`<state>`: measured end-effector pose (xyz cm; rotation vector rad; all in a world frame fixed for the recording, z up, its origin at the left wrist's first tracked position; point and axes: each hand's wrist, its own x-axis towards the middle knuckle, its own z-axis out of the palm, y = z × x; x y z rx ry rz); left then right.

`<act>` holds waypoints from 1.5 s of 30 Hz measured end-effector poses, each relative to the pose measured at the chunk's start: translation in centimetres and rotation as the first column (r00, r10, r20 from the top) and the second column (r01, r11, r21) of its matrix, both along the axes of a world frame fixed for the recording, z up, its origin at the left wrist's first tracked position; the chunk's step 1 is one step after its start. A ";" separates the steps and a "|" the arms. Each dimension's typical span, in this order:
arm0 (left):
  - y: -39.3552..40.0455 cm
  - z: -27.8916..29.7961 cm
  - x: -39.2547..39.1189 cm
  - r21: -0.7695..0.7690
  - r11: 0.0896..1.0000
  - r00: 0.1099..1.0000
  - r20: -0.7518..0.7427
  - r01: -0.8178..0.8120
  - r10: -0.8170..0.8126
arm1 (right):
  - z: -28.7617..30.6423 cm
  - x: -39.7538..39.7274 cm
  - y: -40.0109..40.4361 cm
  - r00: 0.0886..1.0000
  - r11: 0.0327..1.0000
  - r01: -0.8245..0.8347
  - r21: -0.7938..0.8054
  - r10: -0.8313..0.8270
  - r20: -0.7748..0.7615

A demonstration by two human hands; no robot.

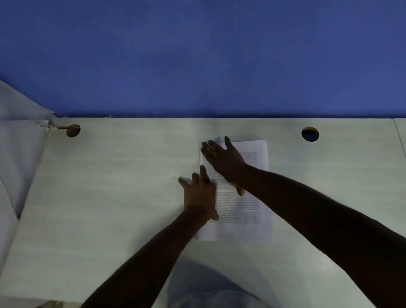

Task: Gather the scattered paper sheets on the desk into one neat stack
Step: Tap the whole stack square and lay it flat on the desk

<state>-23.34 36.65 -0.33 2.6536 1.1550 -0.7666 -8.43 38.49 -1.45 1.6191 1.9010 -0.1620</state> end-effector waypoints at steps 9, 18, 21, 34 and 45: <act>0.4 1.4 1.9 0.049 0.979 0.976 -0.103 0.199 -0.193 | 1.2 -0.6 -4.2 0.947 0.938 0.305 0.166 -0.281 -0.154; 1.3 2.0 2.0 -0.181 0.976 0.992 -0.009 0.121 -0.125 | 0.4 1.6 -9.1 0.625 0.693 0.721 -0.024 -0.664 -0.410; 1.0 1.7 2.1 -0.157 0.981 0.994 0.012 0.112 -0.111 | 0.5 2.4 -7.9 0.617 0.679 0.732 -0.057 -0.695 -0.369; 0.9 0.3 2.1 -0.138 0.985 0.995 0.024 0.103 -0.100 | 0.7 2.0 -10.6 0.685 0.689 0.705 0.165 -0.603 -0.409; 1.0 0.6 2.2 -0.138 0.985 0.994 -0.001 0.106 -0.107 | -5.7 -5.5 -21.1 0.721 0.652 0.645 0.400 -0.343 -0.603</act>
